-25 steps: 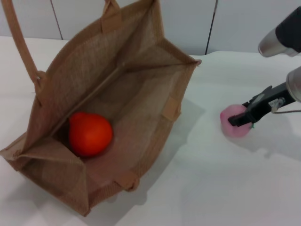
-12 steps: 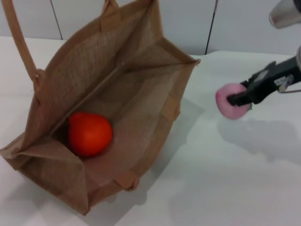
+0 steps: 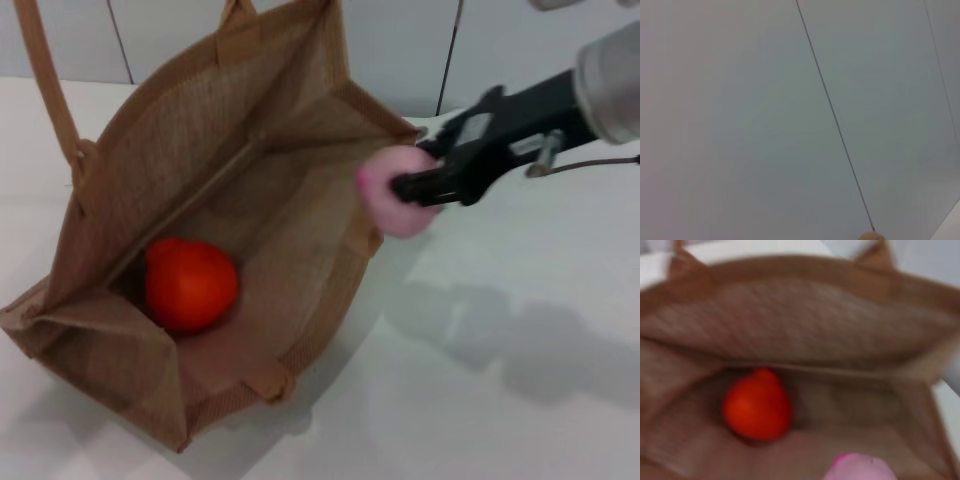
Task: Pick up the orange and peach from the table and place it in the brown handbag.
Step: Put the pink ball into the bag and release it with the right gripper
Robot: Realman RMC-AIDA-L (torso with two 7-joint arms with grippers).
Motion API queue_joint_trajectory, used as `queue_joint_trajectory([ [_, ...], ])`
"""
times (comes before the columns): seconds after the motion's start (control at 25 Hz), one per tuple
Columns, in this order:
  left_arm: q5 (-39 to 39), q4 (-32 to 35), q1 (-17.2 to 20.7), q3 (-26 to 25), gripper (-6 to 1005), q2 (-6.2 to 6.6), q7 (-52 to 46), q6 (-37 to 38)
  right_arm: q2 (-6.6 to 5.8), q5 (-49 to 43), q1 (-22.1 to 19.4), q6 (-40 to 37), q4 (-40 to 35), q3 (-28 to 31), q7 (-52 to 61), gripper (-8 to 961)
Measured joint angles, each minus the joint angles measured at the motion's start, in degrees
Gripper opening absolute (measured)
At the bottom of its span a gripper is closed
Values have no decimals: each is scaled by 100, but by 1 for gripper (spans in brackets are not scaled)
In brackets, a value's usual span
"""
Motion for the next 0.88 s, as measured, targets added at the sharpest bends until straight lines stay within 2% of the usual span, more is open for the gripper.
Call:
queue_joint_trajectory([
  [0.24, 88, -49, -79, 237, 109, -6, -8, 57, -2, 423, 176, -522, -8, -534, 21, 406],
  [0.4, 85, -55, -84, 521, 109, -9, -60, 211, -3, 564, 494, -1184, 569, -957, -46, 373],
  [0.72, 6, -24, -83, 1066, 108, -25, -230, 297, -5, 605, 708, -2006, 1616, -1062, -499, 334],
  [0.88, -74, -3, -82, 1150, 108, -26, -252, 301, -6, 1083, 716, -2449, 2045, -1054, -1100, 335],
])
